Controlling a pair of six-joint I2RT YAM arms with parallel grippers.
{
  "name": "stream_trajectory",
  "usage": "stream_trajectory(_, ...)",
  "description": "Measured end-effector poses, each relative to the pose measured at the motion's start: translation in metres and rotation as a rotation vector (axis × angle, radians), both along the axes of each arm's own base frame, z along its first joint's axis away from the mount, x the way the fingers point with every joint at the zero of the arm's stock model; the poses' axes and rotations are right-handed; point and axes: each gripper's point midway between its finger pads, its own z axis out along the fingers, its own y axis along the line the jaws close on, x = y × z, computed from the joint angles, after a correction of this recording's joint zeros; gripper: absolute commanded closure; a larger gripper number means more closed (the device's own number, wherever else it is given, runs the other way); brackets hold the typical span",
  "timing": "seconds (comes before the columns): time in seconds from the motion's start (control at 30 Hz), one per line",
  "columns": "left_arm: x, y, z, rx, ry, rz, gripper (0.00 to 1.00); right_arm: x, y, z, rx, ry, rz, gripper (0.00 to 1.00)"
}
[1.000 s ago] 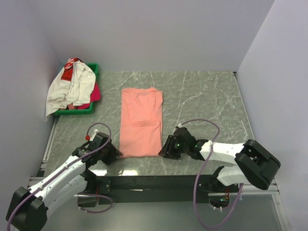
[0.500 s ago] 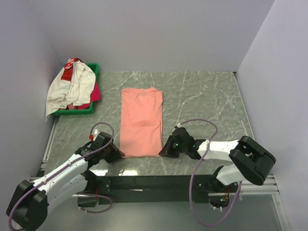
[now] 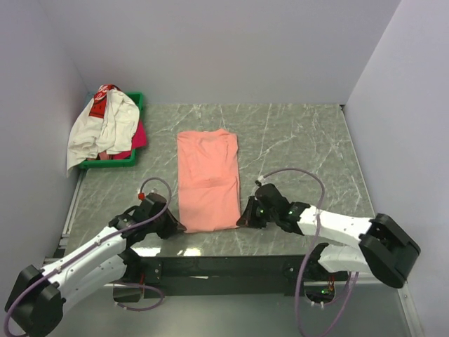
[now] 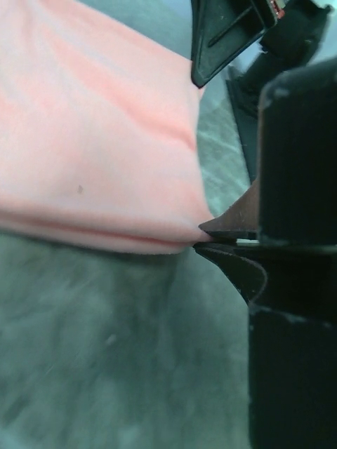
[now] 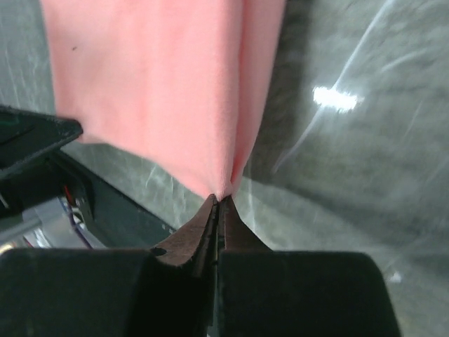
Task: Fold and stack the t-shirts
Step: Fold the tshirt
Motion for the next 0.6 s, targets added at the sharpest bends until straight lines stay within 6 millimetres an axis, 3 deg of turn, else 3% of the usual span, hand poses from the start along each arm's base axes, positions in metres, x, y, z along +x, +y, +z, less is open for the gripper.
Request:
stream_trajectory(0.17,-0.022,-0.015,0.017,-0.019,-0.025,-0.109,0.99,-0.035,0.000,0.016,0.005,-0.037,0.113,1.00)
stream_trajectory(0.27,-0.028,-0.024,0.039,-0.029,-0.050,-0.157,0.99,-0.045,-0.008,0.023,-0.018,-0.057,0.146,1.00)
stream_trajectory(0.43,-0.004,-0.034,0.083,-0.015,-0.147,-0.152,1.00,-0.031,-0.020,0.043,-0.102,-0.110,0.128,1.00)
stream_trajectory(0.6,0.035,-0.041,0.104,0.045,-0.199,-0.144,0.99,0.005,-0.018,0.072,-0.128,-0.167,0.084,1.00)
